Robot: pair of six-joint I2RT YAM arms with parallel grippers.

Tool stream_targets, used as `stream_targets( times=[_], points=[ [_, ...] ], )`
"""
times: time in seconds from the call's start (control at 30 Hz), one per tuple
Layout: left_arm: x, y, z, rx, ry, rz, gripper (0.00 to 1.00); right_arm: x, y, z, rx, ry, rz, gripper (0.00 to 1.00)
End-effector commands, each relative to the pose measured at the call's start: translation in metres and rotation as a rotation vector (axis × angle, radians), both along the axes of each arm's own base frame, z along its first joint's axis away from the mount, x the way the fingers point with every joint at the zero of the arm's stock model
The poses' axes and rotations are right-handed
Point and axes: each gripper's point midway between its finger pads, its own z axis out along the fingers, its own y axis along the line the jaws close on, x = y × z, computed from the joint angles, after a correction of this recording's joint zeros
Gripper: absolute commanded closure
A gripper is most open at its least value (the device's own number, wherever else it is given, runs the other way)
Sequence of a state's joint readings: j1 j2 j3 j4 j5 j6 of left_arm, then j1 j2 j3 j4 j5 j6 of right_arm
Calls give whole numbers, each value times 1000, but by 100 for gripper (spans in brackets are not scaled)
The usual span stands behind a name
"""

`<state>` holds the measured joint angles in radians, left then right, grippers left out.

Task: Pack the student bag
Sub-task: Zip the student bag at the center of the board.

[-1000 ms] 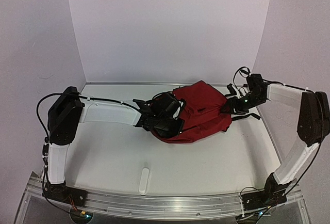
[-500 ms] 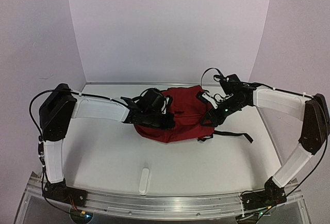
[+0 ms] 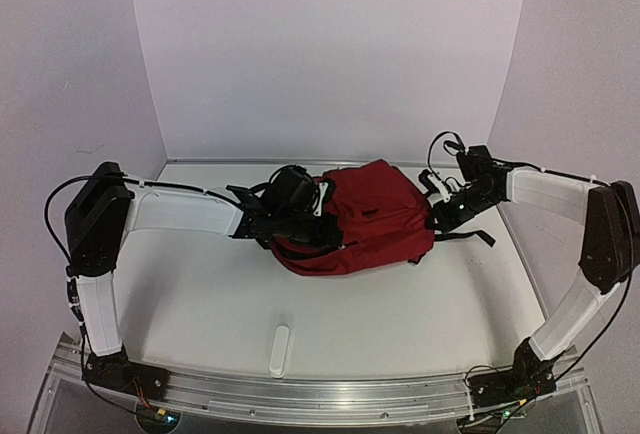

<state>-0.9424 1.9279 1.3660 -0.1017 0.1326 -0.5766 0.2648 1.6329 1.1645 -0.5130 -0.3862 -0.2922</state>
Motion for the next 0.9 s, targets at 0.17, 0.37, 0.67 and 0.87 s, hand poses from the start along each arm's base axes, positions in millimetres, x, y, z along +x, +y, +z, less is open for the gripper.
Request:
stream_targets(
  times=[0.17,0.37,0.67,0.87],
  points=[
    [3,15,21,-7,-49,36,100,35,-92,-5,-56,-33,-235,100],
    [6,21,9,14,-23,52,100,62,-136,-5,-77,-44,-334,100],
    [4,-1,14,-60,3,-9,100,43,-88,57,-112,-133,-117,36],
    [4,-6,17,-73,4,-24,100,8,-66,86,-111,-143,29,17]
  ],
)
